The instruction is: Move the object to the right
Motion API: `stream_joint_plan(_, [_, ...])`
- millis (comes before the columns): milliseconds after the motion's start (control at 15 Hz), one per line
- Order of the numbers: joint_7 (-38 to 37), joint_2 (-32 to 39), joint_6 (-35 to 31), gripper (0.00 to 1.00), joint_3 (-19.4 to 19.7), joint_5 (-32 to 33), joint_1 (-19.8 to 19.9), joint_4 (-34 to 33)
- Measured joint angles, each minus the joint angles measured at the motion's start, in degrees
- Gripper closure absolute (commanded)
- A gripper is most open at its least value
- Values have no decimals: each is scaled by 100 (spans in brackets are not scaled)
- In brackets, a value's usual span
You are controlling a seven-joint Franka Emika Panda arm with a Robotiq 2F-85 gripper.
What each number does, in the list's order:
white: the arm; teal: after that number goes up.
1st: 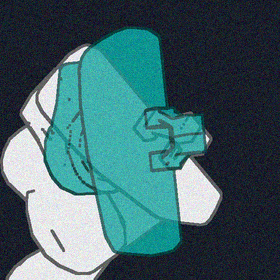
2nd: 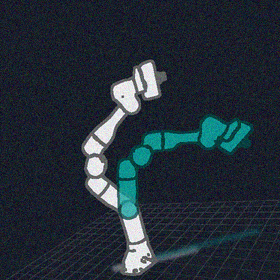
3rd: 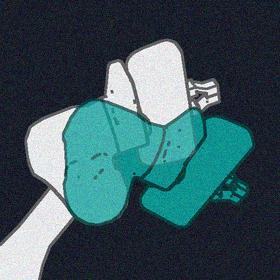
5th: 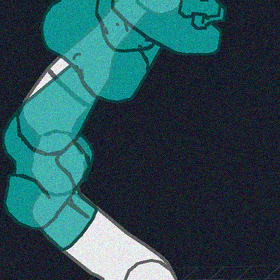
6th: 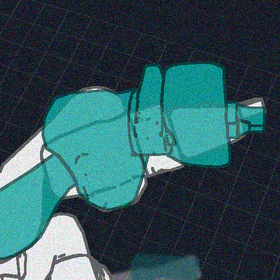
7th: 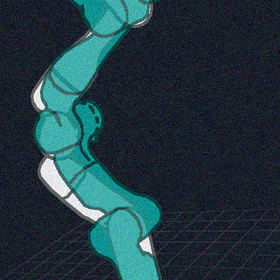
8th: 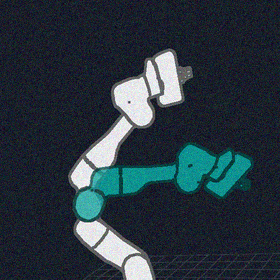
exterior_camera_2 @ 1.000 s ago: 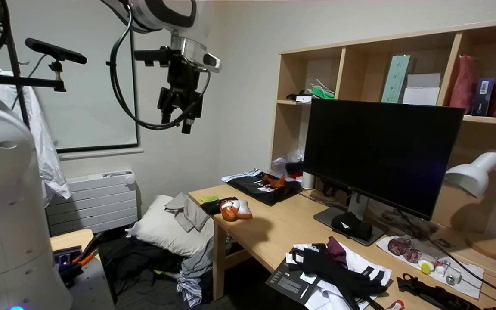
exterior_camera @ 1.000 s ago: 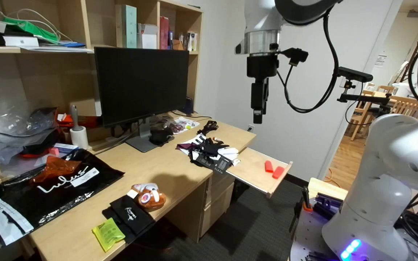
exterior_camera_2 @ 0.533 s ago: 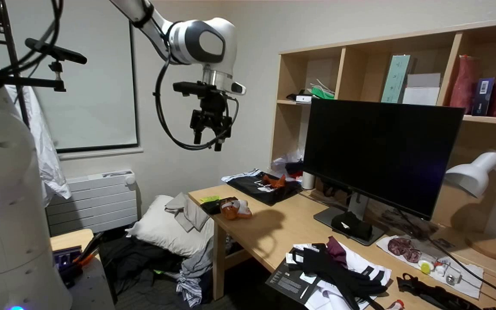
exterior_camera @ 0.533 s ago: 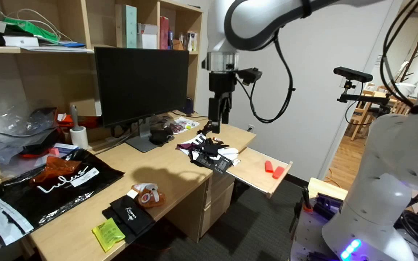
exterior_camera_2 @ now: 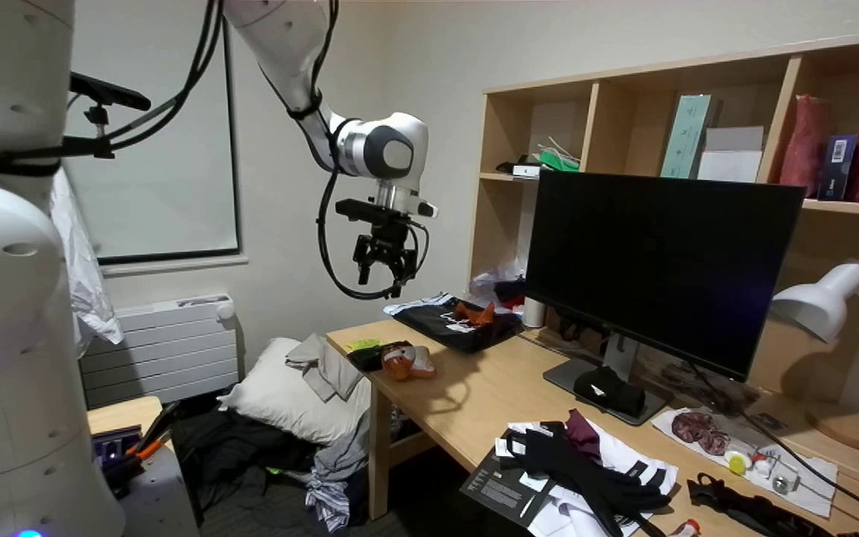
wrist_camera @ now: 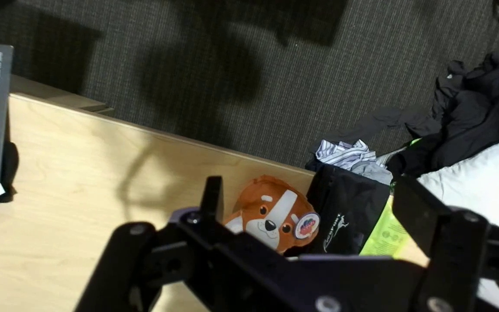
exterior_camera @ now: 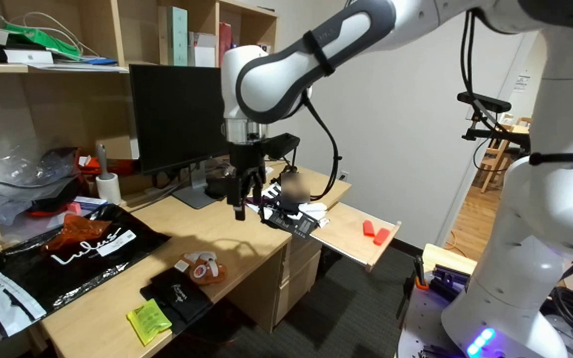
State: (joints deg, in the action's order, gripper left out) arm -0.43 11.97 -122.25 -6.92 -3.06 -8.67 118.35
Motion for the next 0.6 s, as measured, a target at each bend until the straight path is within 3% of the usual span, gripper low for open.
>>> stream_joint_plan(467, [-1848, 1506, -280, 0, 96, 86, -530, -780])
stream_joint_plan(600, [-1970, 1755, -293, 0, 126, 90, -584, -883])
